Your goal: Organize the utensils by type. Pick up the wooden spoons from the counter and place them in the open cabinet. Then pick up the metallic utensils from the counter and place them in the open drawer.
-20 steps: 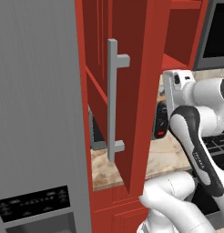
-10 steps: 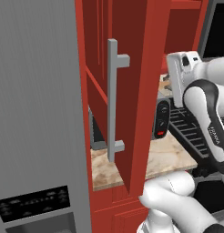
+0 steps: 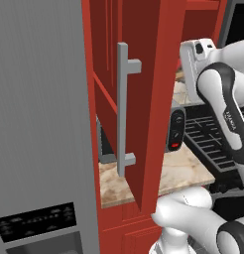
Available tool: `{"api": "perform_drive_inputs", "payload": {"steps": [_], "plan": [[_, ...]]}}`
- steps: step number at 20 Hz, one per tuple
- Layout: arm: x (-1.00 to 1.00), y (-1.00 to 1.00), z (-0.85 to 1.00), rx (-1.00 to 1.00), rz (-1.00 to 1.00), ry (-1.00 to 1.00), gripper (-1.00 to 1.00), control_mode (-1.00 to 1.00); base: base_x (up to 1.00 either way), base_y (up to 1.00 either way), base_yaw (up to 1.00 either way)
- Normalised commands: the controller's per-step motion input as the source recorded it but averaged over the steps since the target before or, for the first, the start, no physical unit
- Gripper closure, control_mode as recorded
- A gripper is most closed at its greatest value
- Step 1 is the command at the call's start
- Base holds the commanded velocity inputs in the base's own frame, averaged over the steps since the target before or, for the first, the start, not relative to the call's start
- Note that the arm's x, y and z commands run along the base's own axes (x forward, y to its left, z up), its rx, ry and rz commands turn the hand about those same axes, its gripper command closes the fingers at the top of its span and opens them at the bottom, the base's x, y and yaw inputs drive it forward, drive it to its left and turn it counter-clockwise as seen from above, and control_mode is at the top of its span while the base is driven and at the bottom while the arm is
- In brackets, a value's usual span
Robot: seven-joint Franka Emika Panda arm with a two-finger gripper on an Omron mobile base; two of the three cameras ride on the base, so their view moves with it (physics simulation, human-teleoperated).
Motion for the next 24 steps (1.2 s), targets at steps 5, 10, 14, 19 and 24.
{"api": "perform_drive_inputs", "payload": {"steps": [5, 10, 14, 19, 24], "plan": [[0.56, 0.00, 0.02, 0.00, 0.09, 0.00, 1.00, -1.00, 0.00, 0.00, 0.00], [0.60, 0.00, 0.00, -0.01, 0.08, 0.00, 1.00, -1.00, 0.00, 0.00, 0.00], [0.53, 0.03, 0.03, -0.05, 0.04, 0.00, 1.00, -1.00, 0.00, 0.00, 0.00], [0.38, 0.18, -0.02, -0.02, 0.00, 0.00, 1.00, -1.00, 0.00, 0.00, 0.00], [0.44, 0.13, 0.00, 0.00, -0.02, 0.00, 1.00, -1.00, 0.00, 0.00, 0.00]]}}
